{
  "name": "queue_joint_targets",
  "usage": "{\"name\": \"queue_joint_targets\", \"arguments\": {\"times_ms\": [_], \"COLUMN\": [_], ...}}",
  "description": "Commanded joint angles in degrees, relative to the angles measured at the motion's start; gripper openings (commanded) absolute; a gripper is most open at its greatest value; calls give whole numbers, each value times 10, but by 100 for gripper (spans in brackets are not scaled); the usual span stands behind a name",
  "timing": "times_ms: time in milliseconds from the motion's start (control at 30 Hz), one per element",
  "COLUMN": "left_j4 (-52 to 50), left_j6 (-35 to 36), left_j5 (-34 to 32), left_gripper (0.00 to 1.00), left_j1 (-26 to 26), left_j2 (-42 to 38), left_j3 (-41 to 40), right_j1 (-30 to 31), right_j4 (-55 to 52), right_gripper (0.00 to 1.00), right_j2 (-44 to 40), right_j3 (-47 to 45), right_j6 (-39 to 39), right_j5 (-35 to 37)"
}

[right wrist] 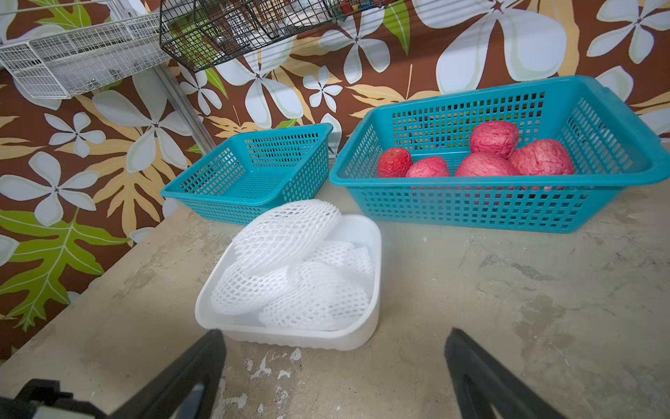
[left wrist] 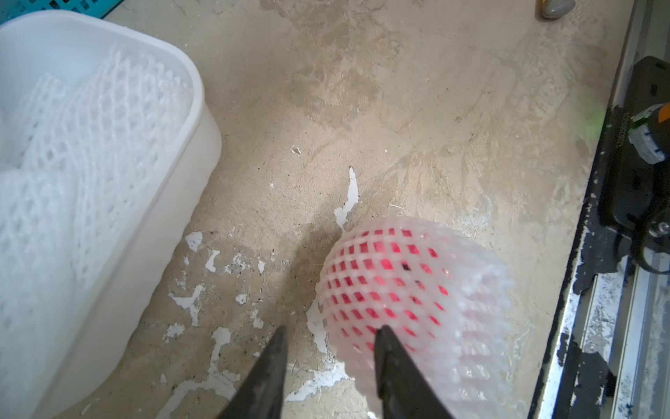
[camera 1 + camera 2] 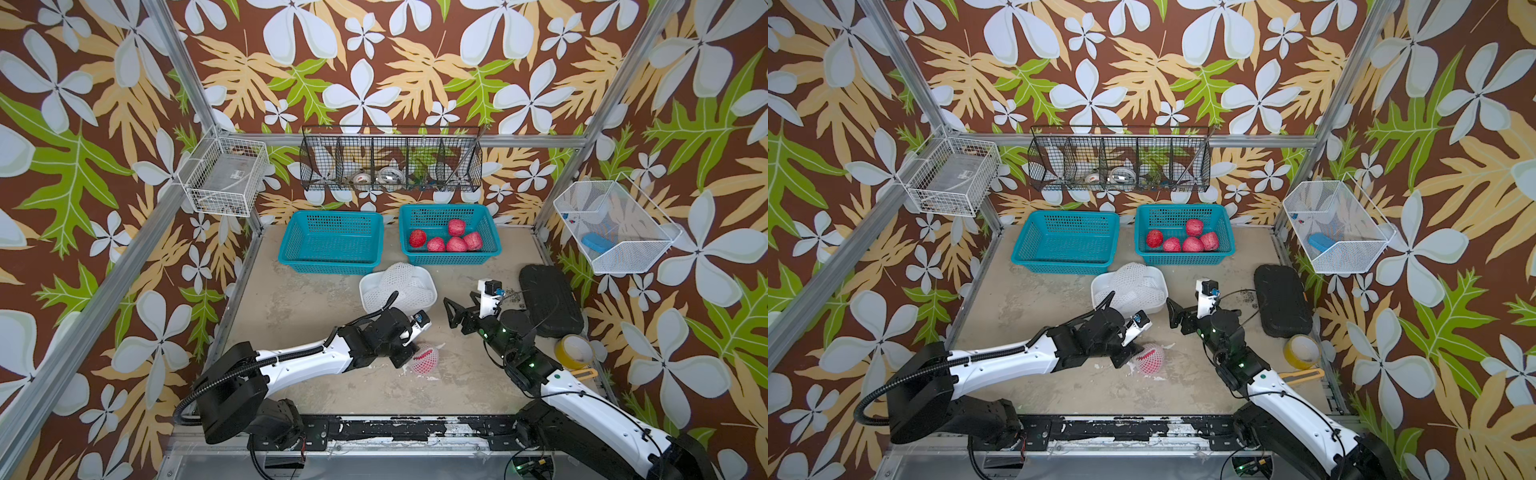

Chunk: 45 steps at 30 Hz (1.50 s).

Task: Remove foam nets from apples
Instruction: Remove the foam net from the apple.

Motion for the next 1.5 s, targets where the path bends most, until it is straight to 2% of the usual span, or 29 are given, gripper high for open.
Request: {"name": "queue_joint_targets", "arguments": {"times_ms": [0,67,167,200,267,367,567,833,933,1133,1300,1400,1467], "left_j4": [0,2,19,34,60,110,157,227,252,261,256,254,244], "left_j6": [-2,-4,-3,0,11,23,53,59,67,62,62,66,69], "left_j5": [-35,-60,-66,-53,-11,52,60,69,71,96,107,113,116], "left_gripper": [51,53,63,68,86,99,100,99,91,61,40,36,27], "left_j1": [1,1,1,1,1,-1,-1,-2,-2,-1,-1,-1,-1], "left_j2": [-21,-41,-81,-100,-133,-172,-145,-51,-37,-8,-4,-8,-8], "left_j3": [6,9,-2,-14,-43,-91,-113,-104,-114,-109,-106,-104,-98], "right_j1": [0,0,0,0,1,0,0,0,0,1,0,0,0], "right_j4": [12,16,14,13,15,20,29,30,34,36,37,33,29], "right_gripper": [97,97,97,97,97,97,97,100,100,100,100,100,100], "right_j2": [-5,-5,-5,-5,-5,-4,3,6,7,14,16,17,17], "right_j3": [-4,-5,-2,-3,-5,-6,-6,-5,-7,-7,-11,-11,-9], "right_j6": [-3,-3,-5,-4,-4,-4,-2,-4,-6,-4,-3,-3,-3], "right_j5": [12,12,16,19,21,20,12,9,9,8,15,24,25]}}
